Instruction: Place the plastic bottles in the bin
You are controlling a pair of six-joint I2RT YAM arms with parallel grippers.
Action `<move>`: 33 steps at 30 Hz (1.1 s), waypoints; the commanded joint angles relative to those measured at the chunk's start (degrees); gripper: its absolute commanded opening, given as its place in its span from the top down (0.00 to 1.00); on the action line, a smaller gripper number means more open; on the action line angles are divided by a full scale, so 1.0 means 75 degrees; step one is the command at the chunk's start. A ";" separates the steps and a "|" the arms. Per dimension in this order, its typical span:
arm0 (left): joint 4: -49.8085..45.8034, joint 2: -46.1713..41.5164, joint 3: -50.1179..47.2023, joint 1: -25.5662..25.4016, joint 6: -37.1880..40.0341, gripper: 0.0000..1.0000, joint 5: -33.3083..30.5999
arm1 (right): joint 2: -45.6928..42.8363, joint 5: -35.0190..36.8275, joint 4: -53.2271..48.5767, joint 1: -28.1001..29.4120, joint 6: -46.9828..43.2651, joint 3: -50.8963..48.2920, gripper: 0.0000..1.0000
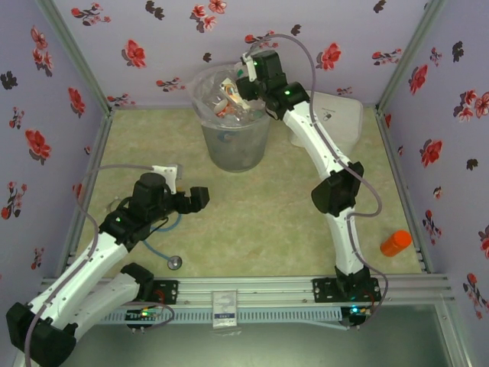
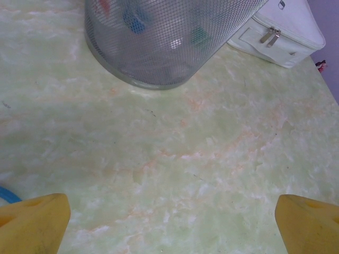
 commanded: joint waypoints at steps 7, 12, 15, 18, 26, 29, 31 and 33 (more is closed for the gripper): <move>-0.0020 -0.0046 -0.0018 0.0052 -0.0011 0.00 0.0098 | -0.1122 -0.1111 -0.1230 -0.0051 -0.0898 -0.0489 0.55; -0.0107 -0.0054 0.0124 0.0055 0.0092 0.00 0.0063 | -0.1124 -0.1394 -0.0807 -0.0094 -0.0307 -0.0496 0.33; -0.0287 -0.0138 0.0228 0.0055 0.0175 0.00 -0.0014 | -0.1233 -0.1319 -0.0637 -0.0094 -0.0015 -0.0431 0.31; -0.0440 -0.0278 0.0332 0.0055 0.0334 0.00 -0.0380 | -0.1584 -0.1114 -0.0521 -0.0105 0.0196 -0.0519 0.29; -0.0503 0.0345 0.1276 0.0078 0.1276 0.00 -0.2512 | -0.3728 -0.0214 -0.0202 -0.0569 0.0421 -0.2572 0.20; -0.0071 0.0544 0.1329 0.0218 0.1760 0.00 -0.3064 | -0.4856 -0.0026 0.0007 -0.1016 0.0600 -0.3872 0.11; 0.0183 0.0598 0.1199 0.0411 0.1976 0.00 -0.3475 | -0.5579 0.0215 0.0195 -0.1301 0.0664 -0.5002 0.03; 0.0446 0.0649 0.0926 0.0700 0.2085 0.00 -0.4028 | -0.6366 0.0346 0.0635 -0.1605 0.0761 -0.6355 0.01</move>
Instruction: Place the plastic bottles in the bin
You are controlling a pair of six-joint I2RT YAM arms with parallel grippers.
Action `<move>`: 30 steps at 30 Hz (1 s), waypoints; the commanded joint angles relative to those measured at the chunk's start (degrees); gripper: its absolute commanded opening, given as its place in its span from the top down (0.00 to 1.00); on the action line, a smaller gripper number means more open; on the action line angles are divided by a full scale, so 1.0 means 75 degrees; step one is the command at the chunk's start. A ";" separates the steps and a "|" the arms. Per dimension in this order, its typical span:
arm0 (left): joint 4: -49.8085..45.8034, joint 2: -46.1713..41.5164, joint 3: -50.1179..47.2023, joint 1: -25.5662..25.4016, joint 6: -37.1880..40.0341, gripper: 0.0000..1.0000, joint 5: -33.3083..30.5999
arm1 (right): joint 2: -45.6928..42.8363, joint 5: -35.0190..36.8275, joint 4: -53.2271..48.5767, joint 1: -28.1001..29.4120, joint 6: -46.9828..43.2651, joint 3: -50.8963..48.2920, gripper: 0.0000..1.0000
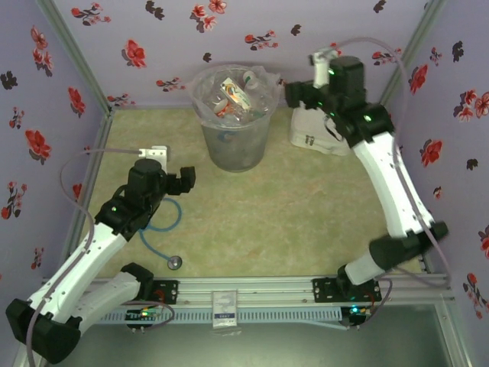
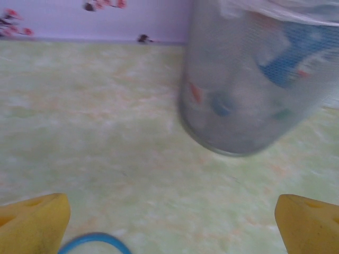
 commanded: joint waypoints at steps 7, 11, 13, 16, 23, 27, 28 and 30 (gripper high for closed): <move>0.2680 0.0080 -0.1941 0.1400 0.0308 0.00 -0.1769 | -0.2571 0.1316 0.2633 -0.0899 0.0768 -0.5493 0.01; 0.2896 0.0185 -0.2449 0.1699 0.0361 0.00 -0.1837 | -0.2894 0.1904 0.3605 -0.1006 0.1041 -0.7289 0.01; 0.3158 0.0310 -0.2747 0.1867 0.0349 0.00 -0.1838 | -0.2892 0.1943 0.4213 -0.1017 0.0895 -0.8091 0.01; 0.3310 0.0500 -0.2886 0.2038 0.0479 0.00 -0.1783 | -0.2697 0.2048 0.4699 -0.1032 0.0865 -0.8826 0.01; 0.3705 0.0544 -0.3111 0.2078 0.1244 0.00 -0.1745 | -0.2287 0.2336 0.6096 -0.1075 0.0671 -0.9944 0.01; 0.4347 0.0737 -0.3532 0.2093 0.1443 0.00 -0.1754 | -0.1992 0.2392 0.6918 -0.1078 0.0613 -1.0248 0.01; 0.4843 0.0793 -0.3767 0.2091 0.1510 0.00 -0.1768 | -0.1917 0.2380 0.7262 -0.1075 0.0572 -1.0351 0.01; 0.5835 0.0921 -0.4248 0.2123 0.1649 0.00 -0.1803 | -0.1711 0.2350 0.8102 -0.1080 0.0446 -1.0638 0.01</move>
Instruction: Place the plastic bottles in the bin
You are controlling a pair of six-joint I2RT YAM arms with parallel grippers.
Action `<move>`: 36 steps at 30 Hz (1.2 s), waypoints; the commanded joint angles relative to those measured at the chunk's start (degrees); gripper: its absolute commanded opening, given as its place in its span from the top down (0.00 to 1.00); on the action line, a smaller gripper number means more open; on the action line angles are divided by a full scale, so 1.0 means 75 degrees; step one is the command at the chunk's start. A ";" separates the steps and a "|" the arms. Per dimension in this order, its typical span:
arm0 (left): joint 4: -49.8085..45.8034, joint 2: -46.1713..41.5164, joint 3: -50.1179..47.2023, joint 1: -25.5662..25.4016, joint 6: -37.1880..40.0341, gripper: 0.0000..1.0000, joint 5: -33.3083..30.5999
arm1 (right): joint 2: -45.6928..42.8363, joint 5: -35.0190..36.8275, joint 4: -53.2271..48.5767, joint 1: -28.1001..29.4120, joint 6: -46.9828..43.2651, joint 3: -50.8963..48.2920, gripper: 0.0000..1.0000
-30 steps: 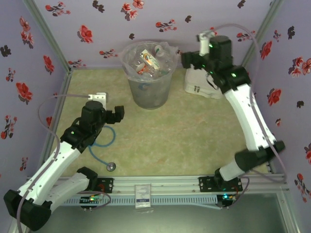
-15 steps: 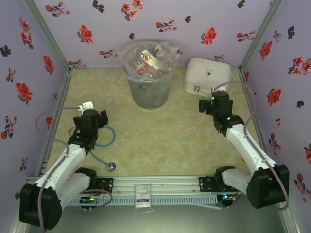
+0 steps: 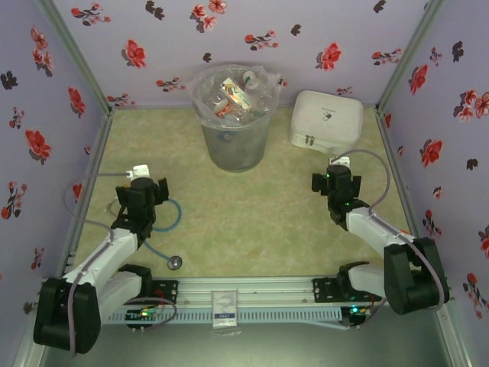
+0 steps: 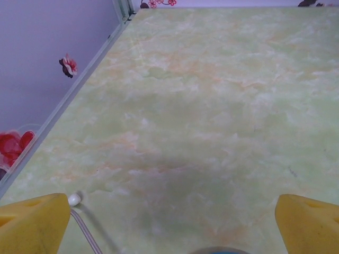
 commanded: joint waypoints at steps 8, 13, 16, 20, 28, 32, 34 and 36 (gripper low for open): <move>0.3551 0.1776 -0.0512 0.0182 0.1804 0.00 0.0354 | 0.1088 0.0215 0.3660 -0.0062 -0.0611 -0.0778 0.01; 0.4294 0.2361 -0.0431 0.0184 0.1988 0.00 0.0464 | 0.1346 0.0284 0.4259 -0.0071 -0.1082 -0.0851 0.01; 0.4442 0.2623 -0.0200 0.0190 0.2096 0.00 0.0491 | 0.1628 0.0144 0.4860 -0.0084 -0.1314 -0.0991 0.01; 0.4606 0.2618 -0.0262 0.0214 0.2094 0.00 0.0533 | 0.1866 0.0189 0.4787 -0.0112 -0.1314 -0.0832 0.01; 0.5093 0.2968 -0.0188 0.0451 0.1886 0.00 0.0873 | 0.1909 0.0144 0.4848 -0.0177 -0.1270 -0.0826 0.01; 0.6351 0.4105 -0.0142 0.0805 0.1765 0.00 0.1093 | 0.1914 -0.0067 0.4882 -0.0389 -0.1026 -0.0845 0.00; 0.5919 0.4089 -0.0178 0.1522 0.1100 0.00 0.2423 | 0.2011 -0.0901 0.5044 -0.1024 -0.0374 -0.0990 0.01; 0.5793 0.4313 0.0061 0.1761 0.0946 0.00 0.2580 | 0.3147 -0.1778 0.7073 -0.1658 -0.0041 -0.1232 0.00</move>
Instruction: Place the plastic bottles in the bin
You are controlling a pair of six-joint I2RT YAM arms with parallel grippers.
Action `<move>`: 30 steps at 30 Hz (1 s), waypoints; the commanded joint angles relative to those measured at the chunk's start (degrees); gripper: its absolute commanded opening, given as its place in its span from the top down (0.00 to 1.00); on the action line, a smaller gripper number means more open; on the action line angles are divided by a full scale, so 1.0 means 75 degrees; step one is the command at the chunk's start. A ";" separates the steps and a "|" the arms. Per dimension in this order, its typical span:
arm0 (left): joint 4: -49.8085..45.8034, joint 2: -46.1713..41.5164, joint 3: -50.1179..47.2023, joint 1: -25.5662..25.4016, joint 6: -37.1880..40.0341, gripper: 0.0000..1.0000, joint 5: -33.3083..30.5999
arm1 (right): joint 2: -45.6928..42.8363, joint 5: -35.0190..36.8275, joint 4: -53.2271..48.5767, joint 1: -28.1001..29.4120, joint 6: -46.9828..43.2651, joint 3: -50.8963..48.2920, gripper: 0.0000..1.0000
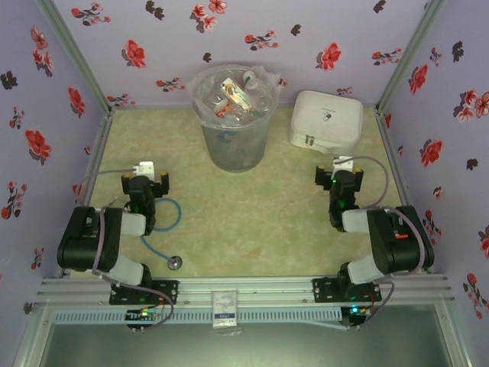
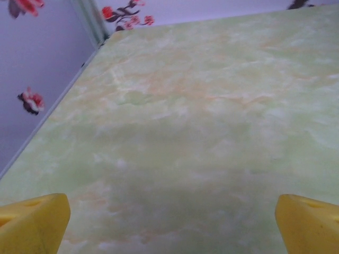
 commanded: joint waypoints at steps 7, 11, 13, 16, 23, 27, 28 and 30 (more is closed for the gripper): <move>-0.0307 0.0131 0.0565 0.0381 -0.0477 0.00 0.0992 | 0.0227 -0.0760 -0.0388 -0.0642 0.0954 0.0190 0.01; -0.0246 0.0114 0.0525 0.0369 -0.0454 0.00 0.0992 | 0.0226 -0.0689 -0.0111 -0.0631 0.0945 0.0055 0.01; -0.0295 0.0128 0.0547 0.0371 -0.0448 0.00 0.1004 | 0.0433 -0.0603 -0.0126 -0.0594 0.0896 0.0226 0.01; -0.0286 0.0115 0.0545 0.0369 -0.0446 0.00 0.1015 | 0.0370 -0.0665 -0.0131 -0.0572 0.0854 0.0199 0.01; -0.0286 0.0119 0.0548 0.0368 -0.0448 0.00 0.1015 | 0.0362 -0.0883 -0.0397 -0.0571 0.0803 0.0319 0.01; -0.0286 0.0120 0.0548 0.0368 -0.0448 0.00 0.1013 | 0.0384 -0.0878 -0.0359 -0.0568 0.0795 0.0316 0.01; -0.0295 0.0114 0.0546 0.0369 -0.0445 0.00 0.1014 | 0.0382 -0.0886 -0.0361 -0.0572 0.0794 0.0316 0.01; -0.0286 0.0115 0.0548 0.0368 -0.0448 0.00 0.1010 | 0.0385 -0.0873 -0.0351 -0.0572 0.0796 0.0301 0.01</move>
